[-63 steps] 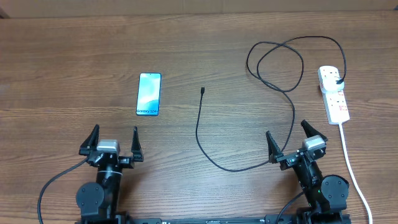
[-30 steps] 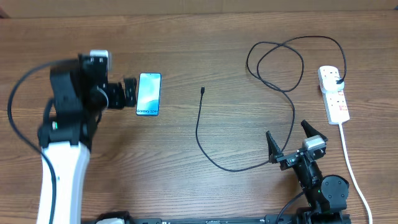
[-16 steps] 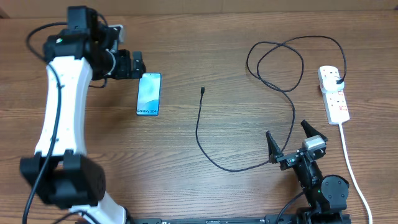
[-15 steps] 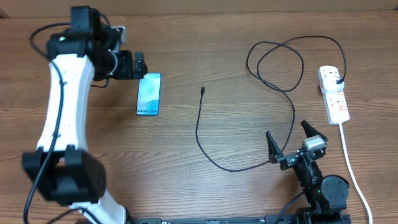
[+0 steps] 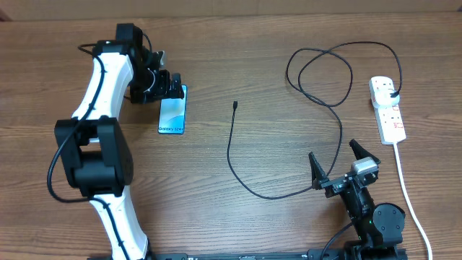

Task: Plug charger to phone and switch on socket
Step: 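Reach the left gripper down to the phone and grasp its bottom edge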

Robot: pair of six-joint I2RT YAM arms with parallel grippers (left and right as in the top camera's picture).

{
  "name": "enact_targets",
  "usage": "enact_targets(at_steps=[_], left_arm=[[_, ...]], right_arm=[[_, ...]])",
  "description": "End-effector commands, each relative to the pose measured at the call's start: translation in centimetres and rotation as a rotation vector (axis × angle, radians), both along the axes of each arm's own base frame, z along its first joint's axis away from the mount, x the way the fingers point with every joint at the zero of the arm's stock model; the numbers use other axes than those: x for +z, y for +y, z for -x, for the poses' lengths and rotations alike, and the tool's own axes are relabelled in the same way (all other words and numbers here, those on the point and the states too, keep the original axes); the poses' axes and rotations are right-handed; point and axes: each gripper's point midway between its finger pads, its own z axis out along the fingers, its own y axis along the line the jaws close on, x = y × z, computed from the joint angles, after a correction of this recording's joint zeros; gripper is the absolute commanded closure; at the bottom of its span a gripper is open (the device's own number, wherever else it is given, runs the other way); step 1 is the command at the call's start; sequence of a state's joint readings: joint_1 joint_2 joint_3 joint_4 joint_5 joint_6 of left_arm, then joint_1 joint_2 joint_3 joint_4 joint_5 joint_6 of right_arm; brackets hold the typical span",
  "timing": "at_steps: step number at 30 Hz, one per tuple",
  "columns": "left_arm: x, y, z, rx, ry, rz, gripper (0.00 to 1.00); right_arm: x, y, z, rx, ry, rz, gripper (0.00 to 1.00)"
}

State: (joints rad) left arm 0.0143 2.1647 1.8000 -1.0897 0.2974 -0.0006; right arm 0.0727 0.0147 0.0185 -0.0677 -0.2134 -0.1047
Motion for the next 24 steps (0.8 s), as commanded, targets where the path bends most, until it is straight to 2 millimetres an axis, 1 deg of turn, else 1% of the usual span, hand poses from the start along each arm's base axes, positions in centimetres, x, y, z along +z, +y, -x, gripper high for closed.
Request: enact_targets(at_steps=[1,7,11,20,24], left_arm=[[-2.1,0.3,-0.6,0.014,0.028,-0.088,0.02],[-4.9,0.0,-0.4,-0.024,0.061,-0.203,0.0],[-5.9,0.1,-0.3,-0.027,0.072,-0.254,0.0],[-6.1,0.3,-0.3,-0.024,0.076,-0.278,0.0],[-6.1,-0.1,-0.1,-0.038,0.076,-0.295,0.04]], right_arm=[[-0.1,0.2,0.1,0.01,-0.006,-0.005,0.0],[-0.1,0.2,0.1,0.01,-0.006,-0.005,0.0],[-0.1,0.2,0.1,0.01,-0.006,-0.005,0.0],[-0.1,0.2,0.1,0.01,-0.006,-0.005,0.0],[-0.1,0.2,0.1,0.01,-0.006,-0.005,0.0]])
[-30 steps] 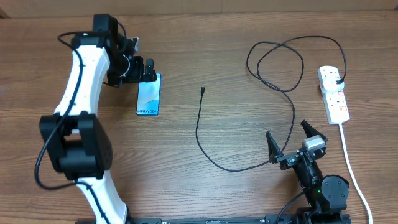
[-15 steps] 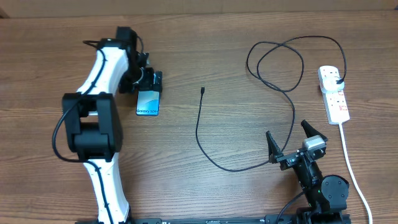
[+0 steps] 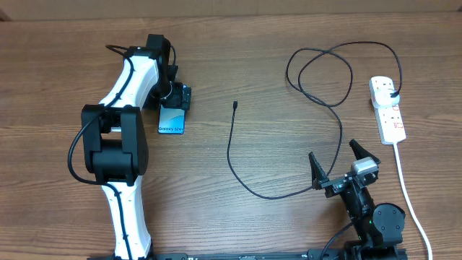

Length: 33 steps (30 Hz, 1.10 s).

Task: Plug charger to phone and switch on socket
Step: 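Reach the left gripper down to the phone and grasp its bottom edge, then lift the phone upright with the left gripper and raise it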

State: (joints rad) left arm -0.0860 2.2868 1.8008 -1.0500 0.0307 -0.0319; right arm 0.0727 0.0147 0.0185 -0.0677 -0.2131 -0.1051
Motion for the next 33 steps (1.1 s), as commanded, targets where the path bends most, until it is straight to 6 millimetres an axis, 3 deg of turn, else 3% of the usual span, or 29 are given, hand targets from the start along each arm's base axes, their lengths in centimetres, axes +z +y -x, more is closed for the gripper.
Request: enact_targets(at_steps=[1,27,33], left_arm=[[-0.2,-0.2,-0.2,0.006,-0.001,-0.037,0.04],[-1.7,-0.7,1.9,0.068,0.065,-0.056,0.13],[-1.9,-0.7,2.1,0.072,0.07,-0.057,0.24]], right_arm=[[-0.1,0.2,0.1,0.011,-0.006,-0.005,0.0],[-0.1,0.2,0.1,0.011,-0.006,-0.005,0.0],[-0.1,0.2,0.1,0.011,-0.006,-0.005,0.0]])
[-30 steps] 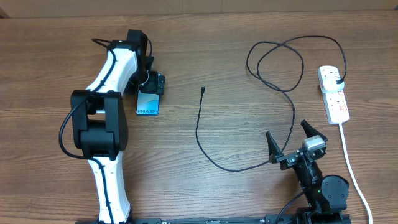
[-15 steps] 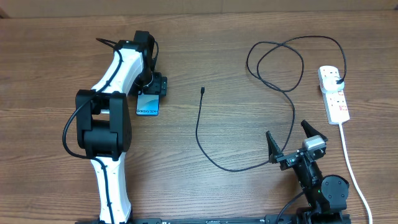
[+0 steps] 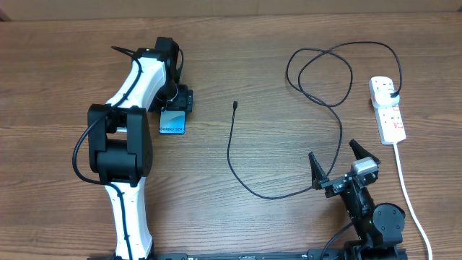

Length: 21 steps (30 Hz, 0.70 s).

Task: Plug charger to phone and switch on socket
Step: 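Lift the phone upright with the left gripper and raise it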

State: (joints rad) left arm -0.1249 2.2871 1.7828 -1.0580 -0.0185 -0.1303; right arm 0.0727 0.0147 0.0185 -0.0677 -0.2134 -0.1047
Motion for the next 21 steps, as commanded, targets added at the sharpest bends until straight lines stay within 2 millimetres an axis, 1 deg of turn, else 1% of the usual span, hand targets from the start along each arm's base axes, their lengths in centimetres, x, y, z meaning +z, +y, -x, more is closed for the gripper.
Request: enact_targets(at_steps=[1,4,14,17,21], left_arm=[[-1.4,0.1,1.2,0.016,0.048,-0.006,0.25],[-1.4,0.1,1.2,0.025,0.048,-0.006,0.27],[-1.3,0.2,1.4,0.032,0.055,-0.008,0.27],[-1.1,0.2,1.2,0.032,0.052,-0.007,0.27],[-0.2,0.1,0.8,0.037,0.041,-0.004,0.27]], right_arm=[[-0.1,0.2,0.1,0.01,-0.006,-0.004,0.0],[-0.1,0.2,0.1,0.01,-0.006,-0.004,0.0],[-0.1,0.2,0.1,0.01,-0.006,-0.004,0.0],[-0.1,0.2,0.1,0.01,-0.006,-0.005,0.0],[-0.1,0.2,0.1,0.01,-0.006,-0.005,0.0]])
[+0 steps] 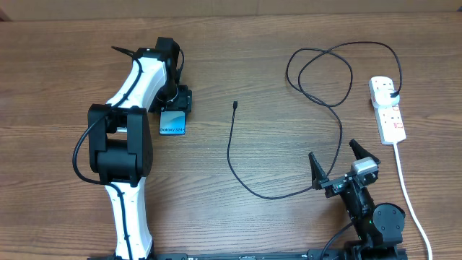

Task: Plug charger to phone and switch on socket
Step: 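Lift the phone upright with the left gripper and raise it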

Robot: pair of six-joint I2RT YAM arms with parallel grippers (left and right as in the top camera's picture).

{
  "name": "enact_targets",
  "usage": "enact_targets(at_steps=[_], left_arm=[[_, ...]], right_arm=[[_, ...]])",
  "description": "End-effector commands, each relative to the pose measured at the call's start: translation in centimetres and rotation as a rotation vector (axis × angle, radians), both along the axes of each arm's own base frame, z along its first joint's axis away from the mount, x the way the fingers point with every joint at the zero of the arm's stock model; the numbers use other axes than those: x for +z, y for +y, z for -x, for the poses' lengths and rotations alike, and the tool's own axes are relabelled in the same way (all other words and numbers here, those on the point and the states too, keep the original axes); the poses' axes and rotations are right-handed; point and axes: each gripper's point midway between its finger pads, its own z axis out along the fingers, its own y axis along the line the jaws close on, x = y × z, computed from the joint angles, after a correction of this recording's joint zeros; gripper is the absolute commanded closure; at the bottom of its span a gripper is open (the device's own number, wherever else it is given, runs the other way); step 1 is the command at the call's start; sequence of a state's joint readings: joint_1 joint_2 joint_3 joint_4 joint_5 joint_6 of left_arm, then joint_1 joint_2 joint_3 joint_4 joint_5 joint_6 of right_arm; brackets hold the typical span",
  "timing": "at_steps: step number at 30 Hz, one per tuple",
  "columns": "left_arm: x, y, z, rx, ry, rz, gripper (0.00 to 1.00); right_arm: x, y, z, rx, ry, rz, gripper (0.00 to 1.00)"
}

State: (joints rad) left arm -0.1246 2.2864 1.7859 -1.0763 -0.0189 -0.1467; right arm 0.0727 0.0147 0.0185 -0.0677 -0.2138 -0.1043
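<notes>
A blue-screened phone [172,124] lies on the wooden table, left of centre; only its near half shows. My left gripper [179,101] sits over the phone's far end and hides it, so the jaws cannot be read. The black charger cable [232,155] lies loose, its free plug tip [235,105] to the right of the phone, a hand's width away. The cable loops back to the white socket strip [388,110] at the far right. My right gripper [338,165] rests at the near right, open and empty, beside the cable.
The cable makes a large loop [317,72] at the back right. A white mains cord [408,195] runs from the strip towards the near right edge. My left arm [119,144] stretches across the left side of the table.
First my left gripper stood at the left of the phone's far end. Then the arm had swung right, with the gripper over that end. Later it covered more of the phone and stays there now. The phone, cable and right arm have not moved.
</notes>
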Motion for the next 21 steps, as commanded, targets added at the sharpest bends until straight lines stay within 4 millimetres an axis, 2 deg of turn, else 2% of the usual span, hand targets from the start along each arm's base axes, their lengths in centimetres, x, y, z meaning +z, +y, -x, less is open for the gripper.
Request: enact_targets(at_steps=[1,12,16,17,21], left_arm=[[0.0,0.0,0.4,0.02,0.026,-0.002,0.27],[5.1,-0.8,-1.7,0.041,-0.029,0.038,0.28],[7.5,-1.8,-2.8,0.039,-0.067,0.097,0.28],[9.0,-2.6,-3.3,0.035,-0.089,0.141,0.28],[11.8,-3.9,-4.1,0.026,-0.134,0.216,0.31]], right_arm=[[-0.1,0.2,0.1,0.01,-0.006,-0.004,0.0],[-0.1,0.2,0.1,0.01,-0.006,-0.004,0.0],[-0.1,0.2,0.1,0.01,-0.006,-0.004,0.0],[-0.1,0.2,0.1,0.01,-0.006,-0.004,0.0],[-0.1,0.2,0.1,0.01,-0.006,-0.004,0.0]])
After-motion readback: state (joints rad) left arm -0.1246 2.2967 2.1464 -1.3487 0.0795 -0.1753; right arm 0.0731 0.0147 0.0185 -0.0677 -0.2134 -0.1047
